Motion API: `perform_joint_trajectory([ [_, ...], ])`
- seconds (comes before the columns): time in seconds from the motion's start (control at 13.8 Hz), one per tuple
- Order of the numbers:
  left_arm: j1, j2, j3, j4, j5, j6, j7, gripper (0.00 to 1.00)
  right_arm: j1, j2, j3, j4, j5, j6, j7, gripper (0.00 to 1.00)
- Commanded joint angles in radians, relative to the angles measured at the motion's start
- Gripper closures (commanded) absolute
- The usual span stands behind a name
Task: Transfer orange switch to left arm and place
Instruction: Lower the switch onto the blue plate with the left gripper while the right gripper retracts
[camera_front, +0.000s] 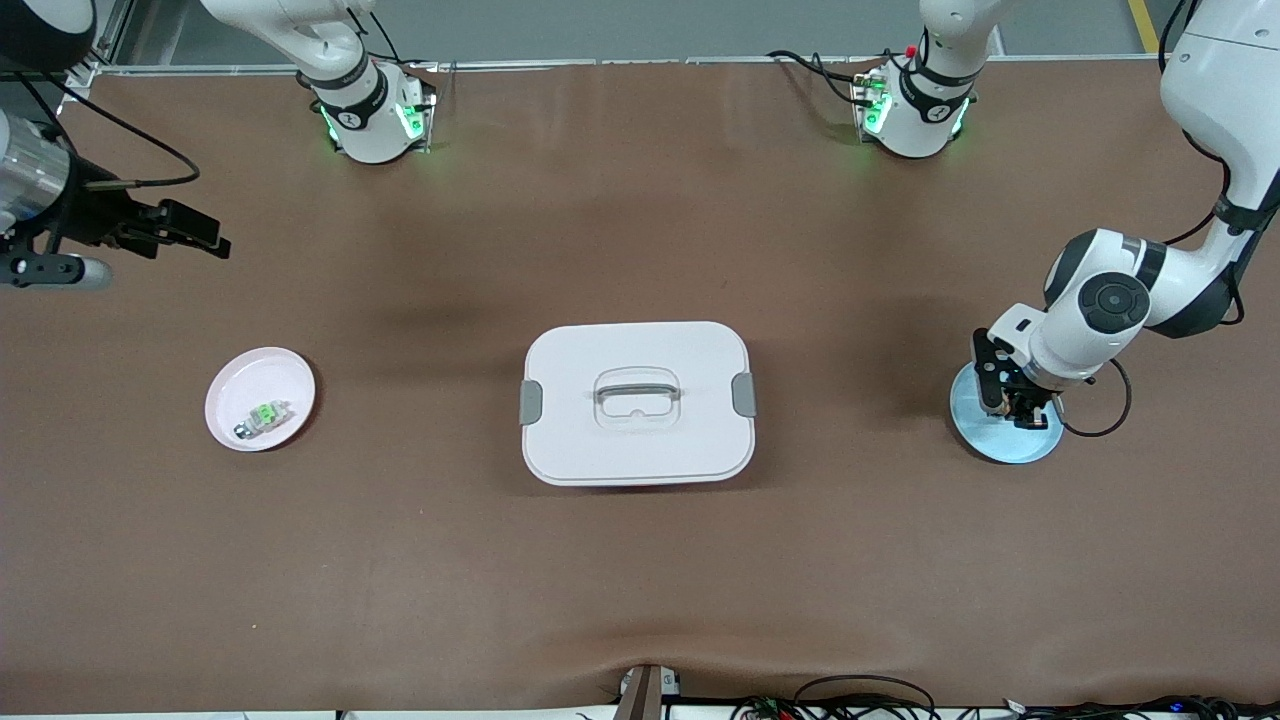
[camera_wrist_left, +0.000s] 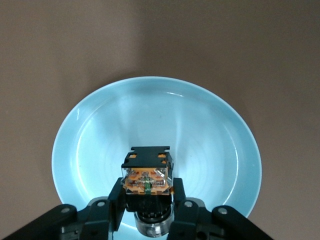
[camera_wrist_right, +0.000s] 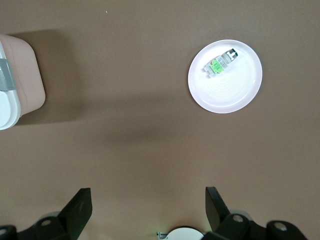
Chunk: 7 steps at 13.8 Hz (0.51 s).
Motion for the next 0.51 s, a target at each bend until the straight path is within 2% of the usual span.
perform_joint_trajectory([
  [0.0,0.016,0.023,-0.008,0.003,0.064,0.017,-0.019,0.01,-0.019,0.073,0.020,0.157,-0.063,-0.092,0.000,0.00],
  [0.15,0.019,0.023,-0.008,0.003,0.067,0.014,-0.022,0.00,-0.018,0.073,0.020,0.186,-0.090,-0.094,0.000,0.00],
  [0.44,0.029,-0.018,-0.014,0.023,0.053,0.005,-0.017,0.00,-0.034,0.073,0.018,0.229,-0.090,-0.094,0.011,0.00],
])
